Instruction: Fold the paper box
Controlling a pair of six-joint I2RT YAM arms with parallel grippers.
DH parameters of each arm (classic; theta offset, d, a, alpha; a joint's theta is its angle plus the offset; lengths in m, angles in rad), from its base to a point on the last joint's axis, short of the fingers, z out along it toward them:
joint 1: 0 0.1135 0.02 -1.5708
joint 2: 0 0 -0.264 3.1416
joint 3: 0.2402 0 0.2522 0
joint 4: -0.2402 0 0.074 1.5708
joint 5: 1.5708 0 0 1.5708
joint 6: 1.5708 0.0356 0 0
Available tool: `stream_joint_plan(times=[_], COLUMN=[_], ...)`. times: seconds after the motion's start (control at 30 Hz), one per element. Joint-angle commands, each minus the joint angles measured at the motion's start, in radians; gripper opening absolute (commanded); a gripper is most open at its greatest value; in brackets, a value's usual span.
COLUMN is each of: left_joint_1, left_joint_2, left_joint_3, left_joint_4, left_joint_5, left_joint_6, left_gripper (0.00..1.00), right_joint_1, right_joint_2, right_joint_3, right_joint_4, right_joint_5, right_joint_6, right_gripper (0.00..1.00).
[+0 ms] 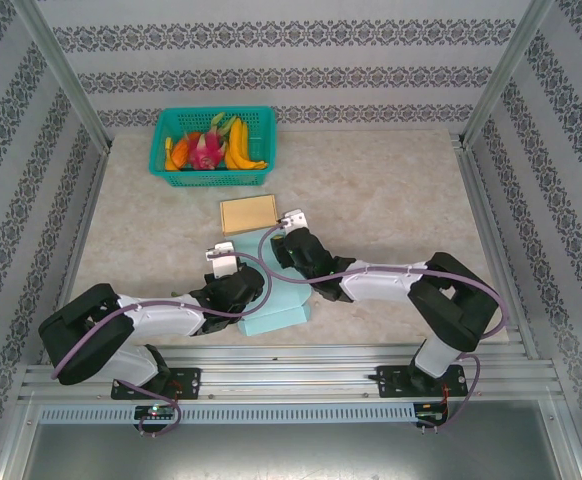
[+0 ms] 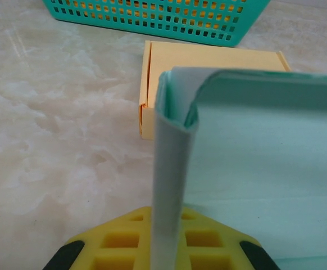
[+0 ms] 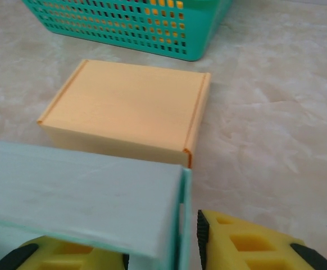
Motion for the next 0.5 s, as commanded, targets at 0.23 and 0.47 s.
stream_joint_plan(times=[0.23, 0.47], left_joint_1=[0.007, 0.008], left_joint_2=[0.011, 0.031], left_joint_3=[0.013, 0.029], left_joint_4=[0.001, 0.0], left_joint_5=[-0.024, -0.017], left_joint_6=[-0.01, -0.01], left_gripper=[0.0, 0.0], right_joint_1=[-0.06, -0.061], right_joint_2=[-0.039, -0.042], right_joint_3=[-0.061, -0.069], right_joint_4=[-0.047, -0.058], right_joint_5=[0.177, 0.16], right_joint_6=[0.025, 0.026], right_gripper=[0.27, 0.29])
